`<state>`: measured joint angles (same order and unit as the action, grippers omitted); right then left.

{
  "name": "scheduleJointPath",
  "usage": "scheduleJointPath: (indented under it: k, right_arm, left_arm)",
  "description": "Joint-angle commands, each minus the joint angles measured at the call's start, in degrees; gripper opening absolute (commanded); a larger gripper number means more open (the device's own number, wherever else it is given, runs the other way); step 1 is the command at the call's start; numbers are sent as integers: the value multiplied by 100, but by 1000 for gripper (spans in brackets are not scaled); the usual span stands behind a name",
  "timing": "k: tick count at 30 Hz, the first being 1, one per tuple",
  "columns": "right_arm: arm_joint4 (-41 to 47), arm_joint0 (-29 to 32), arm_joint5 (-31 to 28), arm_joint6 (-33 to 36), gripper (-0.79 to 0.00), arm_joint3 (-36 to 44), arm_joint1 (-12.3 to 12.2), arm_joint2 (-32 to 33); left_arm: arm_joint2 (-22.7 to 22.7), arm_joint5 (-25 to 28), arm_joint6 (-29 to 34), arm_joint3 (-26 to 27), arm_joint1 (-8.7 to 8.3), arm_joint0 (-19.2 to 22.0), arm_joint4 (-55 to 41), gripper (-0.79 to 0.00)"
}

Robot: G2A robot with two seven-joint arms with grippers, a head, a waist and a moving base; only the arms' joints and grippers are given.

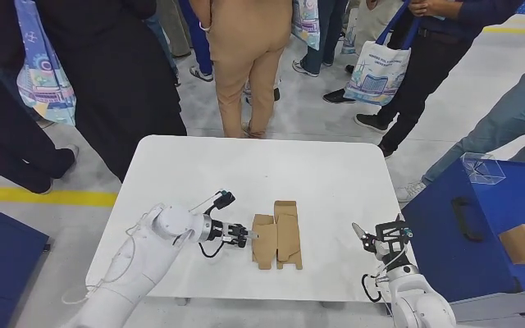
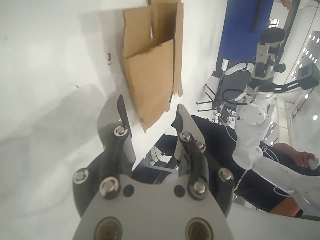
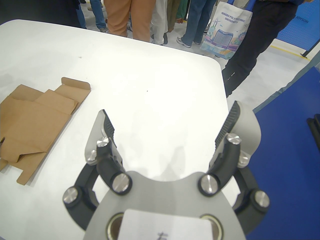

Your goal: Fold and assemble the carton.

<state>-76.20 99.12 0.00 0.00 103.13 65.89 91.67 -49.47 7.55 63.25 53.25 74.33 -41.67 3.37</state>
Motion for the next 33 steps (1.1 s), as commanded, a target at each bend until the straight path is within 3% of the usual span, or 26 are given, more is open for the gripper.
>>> scheduleJointPath:
  k: [1,12,14,15,16,20,23,27,33]
  right_arm:
    - [0,0,0,0,0,0,0,0]
    - [0,0,0,0,0,0,0,0]
    - [0,0,0,0,0,0,0,0]
    - [0,0,0,0,0,0,0,0]
    - [0,0,0,0,0,0,0,0]
    - [0,0,0,0,0,0,0,0]
    - [0,0,0,0,0,0,0,0]
    - [0,0,0,0,0,0,0,0]
    - [0,0,0,0,0,0,0,0]
  left_arm:
    - [94,46,-52,-170,49,67,-16,-431]
    - [562,410,-41,-959,398,445,-405,-468]
    - [622,521,79,-1118,470,509,-579,-526]
    - [626,599,143,-1205,500,552,-687,-631]
    - [619,720,178,-1284,523,593,-784,-785]
    - [534,1131,449,-1556,574,707,-1190,-785]
    - [341,1403,687,-1619,543,798,-1541,-785]
    - [-59,1640,1063,-1319,390,787,-1975,-785]
    - [-876,1499,1430,23,-8,261,-2196,-785]
